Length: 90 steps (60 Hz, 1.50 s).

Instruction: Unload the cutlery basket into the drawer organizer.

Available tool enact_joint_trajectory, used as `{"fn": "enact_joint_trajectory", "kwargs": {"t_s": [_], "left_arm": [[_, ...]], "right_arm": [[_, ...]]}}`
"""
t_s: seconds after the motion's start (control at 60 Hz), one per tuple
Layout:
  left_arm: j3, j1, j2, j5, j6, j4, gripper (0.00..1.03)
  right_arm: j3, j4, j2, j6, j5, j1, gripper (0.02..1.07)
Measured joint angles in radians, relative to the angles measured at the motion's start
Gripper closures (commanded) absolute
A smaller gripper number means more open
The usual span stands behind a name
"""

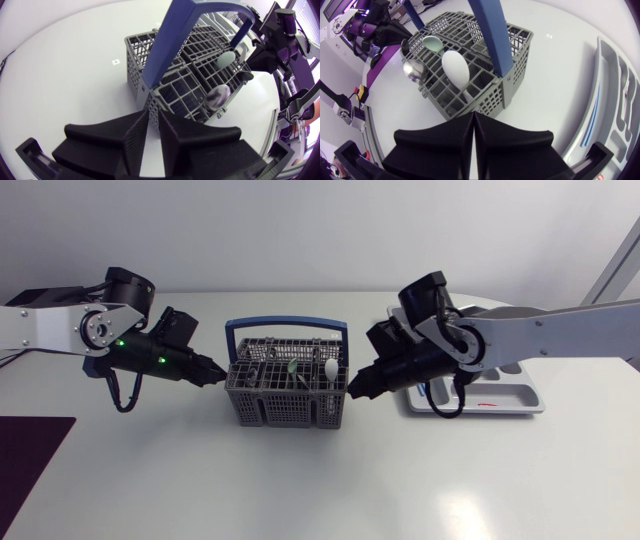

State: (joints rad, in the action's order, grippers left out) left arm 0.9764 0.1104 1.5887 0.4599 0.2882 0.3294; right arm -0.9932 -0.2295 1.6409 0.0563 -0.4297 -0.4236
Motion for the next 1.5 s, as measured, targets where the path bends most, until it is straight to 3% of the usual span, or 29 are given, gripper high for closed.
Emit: {"fn": "enact_joint_trajectory", "kwargs": {"t_s": [0.35, 0.5, 0.533, 0.65, 0.783, 0.9, 1.033, 1.217, 1.35, 1.5], "left_arm": [[-0.049, 0.053, -0.058, 0.014, 0.002, 0.032, 0.79], [-0.055, 0.021, -0.086, 0.05, 0.009, 0.035, 0.74], [-0.055, 0.01, -0.1, 0.058, 0.01, 0.035, 0.68], [-0.055, -0.019, -0.16, 0.06, 0.021, 0.04, 0.57], [-0.055, -0.013, -0.252, 0.054, 0.027, 0.078, 0.5], [-0.055, 0.066, -0.356, -0.042, 0.027, 0.093, 0.43], [-0.061, 0.259, -0.444, -0.253, 0.026, 0.106, 0.43], [-0.046, 0.472, -0.396, -0.454, 0.007, 0.224, 0.43], [0.031, 0.514, -0.338, -0.504, -0.034, 0.293, 0.43], [0.081, 0.528, -0.284, -0.55, -0.087, 0.294, 0.4]], "right_arm": [[0.035, 0.017, -0.038, 0.019, 0.071, 0.037, 0.98], [0.071, 0.031, -0.073, 0.032, 0.097, 0.037, 0.56], [0.08, 0.032, -0.092, 0.036, 0.103, 0.037, 0.5], [0.109, 0.039, -0.179, 0.057, 0.133, 0.032, 0.35], [0.138, 0.039, -0.296, 0.074, 0.147, 0.032, 0.34], [0.154, 0.026, -0.362, 0.087, 0.147, 0.042, 0.34], [0.177, 0.016, -0.394, 0.106, 0.146, 0.068, 0.32], [0.212, 0.007, -0.413, 0.111, 0.147, 0.08, 0.32], [0.226, 0.006, -0.423, 0.113, 0.147, 0.08, 0.32], [0.238, 0.002, -0.443, 0.121, 0.147, 0.08, 0.32]]}}
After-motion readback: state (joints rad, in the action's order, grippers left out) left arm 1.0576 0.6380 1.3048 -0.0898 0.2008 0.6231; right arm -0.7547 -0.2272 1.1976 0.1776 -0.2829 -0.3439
